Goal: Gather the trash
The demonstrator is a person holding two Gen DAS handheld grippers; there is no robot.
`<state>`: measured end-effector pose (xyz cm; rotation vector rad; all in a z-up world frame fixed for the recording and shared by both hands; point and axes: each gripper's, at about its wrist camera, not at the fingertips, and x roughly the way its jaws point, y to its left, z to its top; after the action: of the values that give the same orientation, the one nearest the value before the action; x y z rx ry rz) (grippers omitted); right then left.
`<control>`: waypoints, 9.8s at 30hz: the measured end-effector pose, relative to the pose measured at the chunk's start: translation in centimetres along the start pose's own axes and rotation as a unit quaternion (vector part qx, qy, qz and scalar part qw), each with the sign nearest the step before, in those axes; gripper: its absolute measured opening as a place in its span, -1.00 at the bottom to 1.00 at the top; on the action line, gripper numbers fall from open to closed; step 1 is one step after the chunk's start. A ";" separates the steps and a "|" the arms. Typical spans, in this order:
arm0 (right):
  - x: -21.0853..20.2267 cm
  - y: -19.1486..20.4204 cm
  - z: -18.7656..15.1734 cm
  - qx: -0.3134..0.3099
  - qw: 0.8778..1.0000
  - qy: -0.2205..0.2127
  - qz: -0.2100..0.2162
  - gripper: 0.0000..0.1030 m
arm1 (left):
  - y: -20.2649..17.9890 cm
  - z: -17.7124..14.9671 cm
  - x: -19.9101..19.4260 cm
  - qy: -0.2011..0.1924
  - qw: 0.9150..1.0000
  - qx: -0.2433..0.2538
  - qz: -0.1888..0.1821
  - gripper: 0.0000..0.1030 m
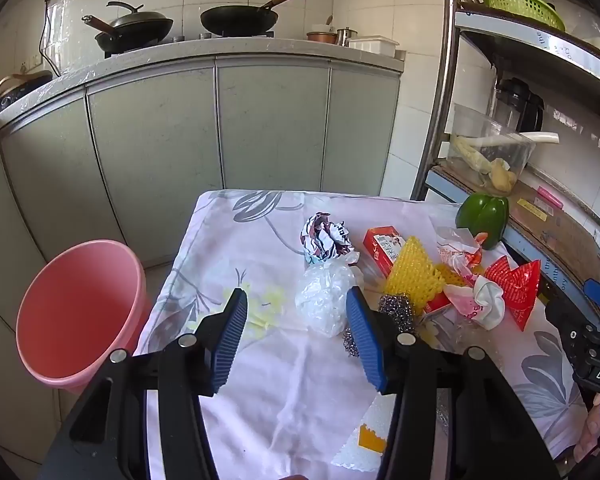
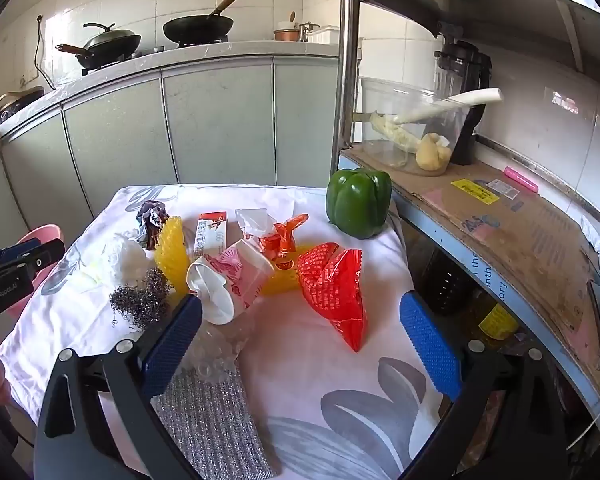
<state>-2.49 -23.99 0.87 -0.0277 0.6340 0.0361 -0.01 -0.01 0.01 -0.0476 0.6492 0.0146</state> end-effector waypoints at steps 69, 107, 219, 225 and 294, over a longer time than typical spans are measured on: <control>-3.1 0.7 0.5 0.014 0.997 -0.070 0.006 0.93 | 0.3 0.2 -2.8 -0.044 0.999 -0.011 -0.024 -0.01; -0.5 -2.5 1.1 0.051 0.997 -0.040 0.044 0.91 | -1.5 1.5 5.0 0.050 0.996 -0.001 -0.069 0.06; 9.3 36.5 4.2 -0.142 0.889 0.192 0.391 -0.44 | 24.9 -4.1 0.9 0.058 0.974 -0.187 0.112 -0.22; 6.9 33.4 4.9 -0.143 0.901 0.149 0.382 -0.44 | 22.8 -2.5 -1.5 0.019 0.982 -0.167 0.087 -0.22; 2.6 2.7 -6.5 -0.018 0.965 0.193 0.175 -0.35 | -1.3 -6.2 2.9 0.169 0.969 0.081 -0.162 -0.41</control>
<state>-4.38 -21.44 -5.97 0.0435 1.0236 0.3920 -1.37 -1.64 -6.59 0.0022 0.9749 -0.3690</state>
